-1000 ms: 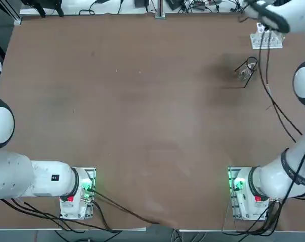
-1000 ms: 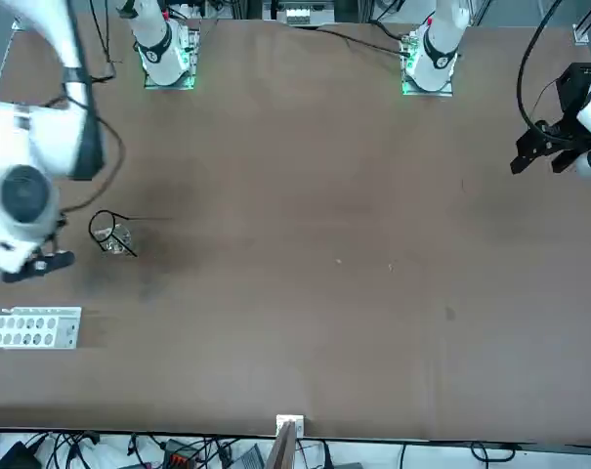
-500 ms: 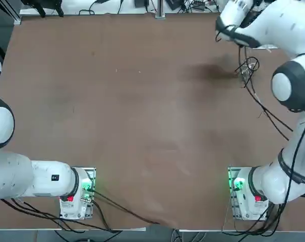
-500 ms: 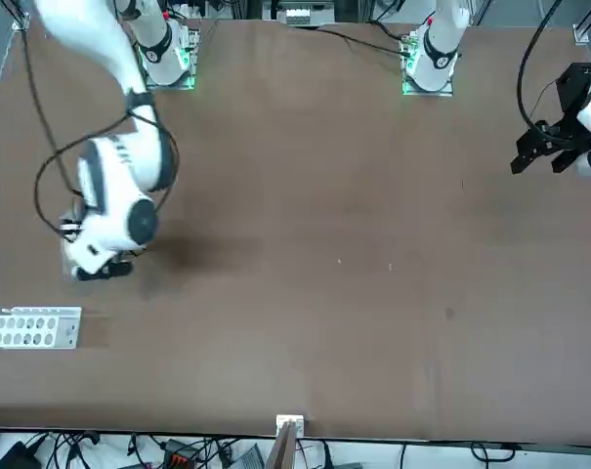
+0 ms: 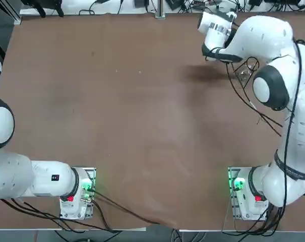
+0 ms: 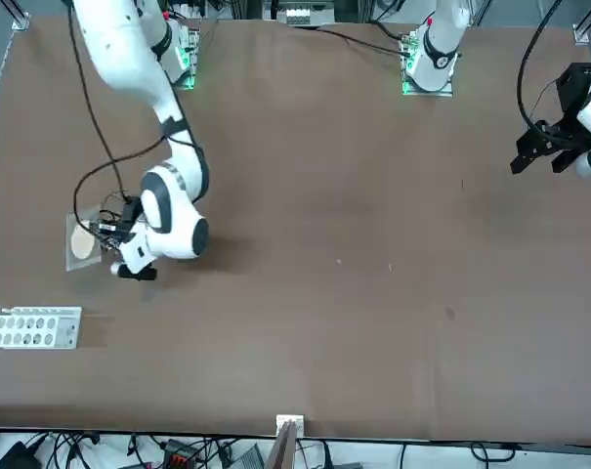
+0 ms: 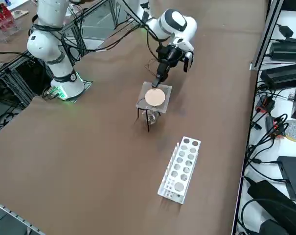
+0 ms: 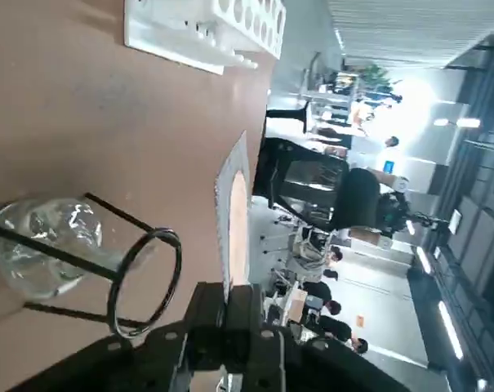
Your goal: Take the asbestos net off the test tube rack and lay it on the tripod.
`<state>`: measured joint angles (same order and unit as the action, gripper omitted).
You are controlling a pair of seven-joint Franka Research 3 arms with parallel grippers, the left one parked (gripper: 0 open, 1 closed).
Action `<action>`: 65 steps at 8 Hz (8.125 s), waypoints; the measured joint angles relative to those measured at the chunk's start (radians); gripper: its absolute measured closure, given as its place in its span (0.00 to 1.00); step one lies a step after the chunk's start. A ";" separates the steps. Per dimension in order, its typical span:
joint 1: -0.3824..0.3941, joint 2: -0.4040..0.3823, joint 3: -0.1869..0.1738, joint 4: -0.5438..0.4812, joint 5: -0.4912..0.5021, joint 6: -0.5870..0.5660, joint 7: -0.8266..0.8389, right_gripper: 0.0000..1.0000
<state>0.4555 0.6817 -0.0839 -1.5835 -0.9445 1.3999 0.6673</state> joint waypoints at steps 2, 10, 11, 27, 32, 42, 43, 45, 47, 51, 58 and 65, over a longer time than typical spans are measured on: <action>0.017 0.037 -0.001 0.033 -0.001 -0.082 0.044 0.98; 0.040 0.178 -0.009 0.093 -0.004 -0.132 0.219 0.98; 0.041 0.181 -0.009 0.093 -0.001 -0.132 0.219 0.98; 0.044 0.217 -0.009 0.094 0.048 -0.138 0.219 0.98; 0.043 0.225 -0.009 0.094 0.048 -0.139 0.220 0.97; 0.047 0.215 -0.012 0.233 0.135 -0.240 0.043 0.00; 0.050 0.211 -0.012 0.301 0.187 -0.270 0.014 0.00; 0.052 0.189 -0.013 0.461 0.295 -0.326 -0.060 0.00; 0.045 0.139 -0.019 0.597 0.384 -0.345 -0.140 0.00; -0.081 -0.024 -0.025 0.696 0.539 -0.308 -0.375 0.00; -0.386 -0.177 -0.028 0.698 0.869 -0.239 -0.703 0.00; -0.465 -0.518 0.014 0.185 0.945 0.081 -0.708 0.00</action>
<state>-0.0098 0.1639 -0.0695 -1.3990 0.0008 1.4811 -0.0408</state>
